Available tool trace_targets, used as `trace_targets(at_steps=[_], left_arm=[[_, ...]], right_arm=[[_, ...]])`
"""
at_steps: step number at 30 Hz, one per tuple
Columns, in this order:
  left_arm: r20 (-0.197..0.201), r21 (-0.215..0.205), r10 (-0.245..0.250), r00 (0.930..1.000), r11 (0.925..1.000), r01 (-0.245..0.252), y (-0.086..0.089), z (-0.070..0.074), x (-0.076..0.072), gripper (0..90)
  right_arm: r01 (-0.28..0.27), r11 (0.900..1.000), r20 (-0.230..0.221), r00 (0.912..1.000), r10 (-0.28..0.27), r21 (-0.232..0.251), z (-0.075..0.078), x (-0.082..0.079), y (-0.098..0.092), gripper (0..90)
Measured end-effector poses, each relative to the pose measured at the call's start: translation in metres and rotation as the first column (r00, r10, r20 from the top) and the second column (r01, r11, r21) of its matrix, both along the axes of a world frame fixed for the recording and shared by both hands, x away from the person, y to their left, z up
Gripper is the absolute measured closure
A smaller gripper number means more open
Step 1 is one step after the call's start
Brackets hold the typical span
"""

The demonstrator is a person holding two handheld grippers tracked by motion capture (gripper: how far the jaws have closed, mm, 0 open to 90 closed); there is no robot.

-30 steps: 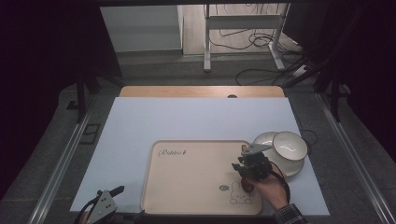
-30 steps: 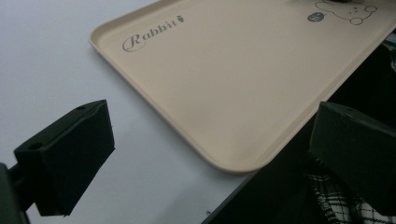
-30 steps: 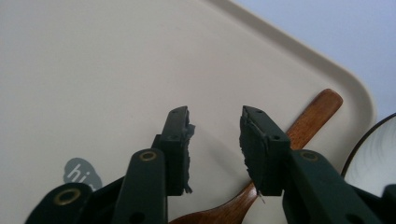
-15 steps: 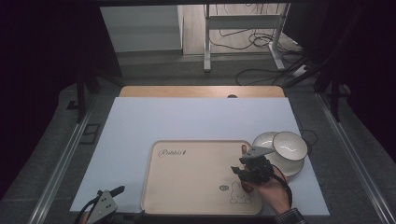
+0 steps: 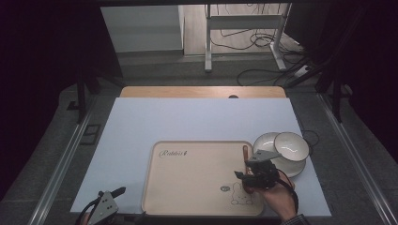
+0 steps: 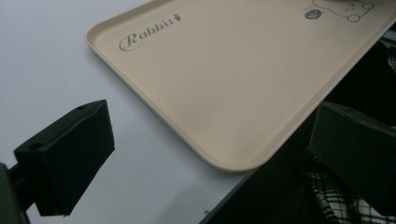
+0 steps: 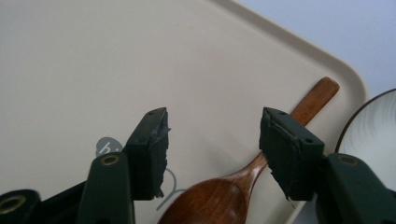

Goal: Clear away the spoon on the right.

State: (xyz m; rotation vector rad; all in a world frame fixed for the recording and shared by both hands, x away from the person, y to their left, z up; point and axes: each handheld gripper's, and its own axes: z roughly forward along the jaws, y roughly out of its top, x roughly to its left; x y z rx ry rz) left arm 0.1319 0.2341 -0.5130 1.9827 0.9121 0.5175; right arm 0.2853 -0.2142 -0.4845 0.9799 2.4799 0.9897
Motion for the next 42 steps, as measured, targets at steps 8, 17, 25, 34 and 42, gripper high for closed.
trace_targets(at_steps=[8, 17, 25, 34, 42], left_arm=[[0.001, 0.002, -0.002, 1.0000, 1.0000, 0.002, 0.000, 0.000, 0.000, 0.0], [0.001, 0.007, -0.006, 1.0000, 1.0000, 0.006, 0.000, 0.000, 0.000, 0.0], [0.001, 0.007, -0.007, 1.0000, 1.0000, 0.007, -0.001, 0.000, 0.000, 0.0], [0.001, 0.009, -0.009, 1.0000, 0.9999, 0.009, -0.001, 0.000, 0.000, 0.0], [0.000, 0.012, -0.012, 0.9999, 0.9999, 0.012, -0.001, 0.000, 0.000, 0.0]], right_arm=[[0.002, 1.000, -0.003, 1.0000, -0.002, 0.008, 0.000, -0.005, -0.006, 34.9], [0.003, 1.000, 0.003, 1.0000, -0.003, 0.020, 0.001, -0.012, -0.010, 28.2], [0.005, 0.999, 0.020, 0.9998, -0.006, 0.033, 0.003, -0.020, -0.016, 23.0], [0.006, 0.999, 0.035, 0.9994, -0.007, 0.042, 0.004, -0.030, -0.022, 19.1], [0.009, 1.000, 0.053, 0.9986, -0.010, 0.026, 0.003, -0.037, -0.027, 13.5]])
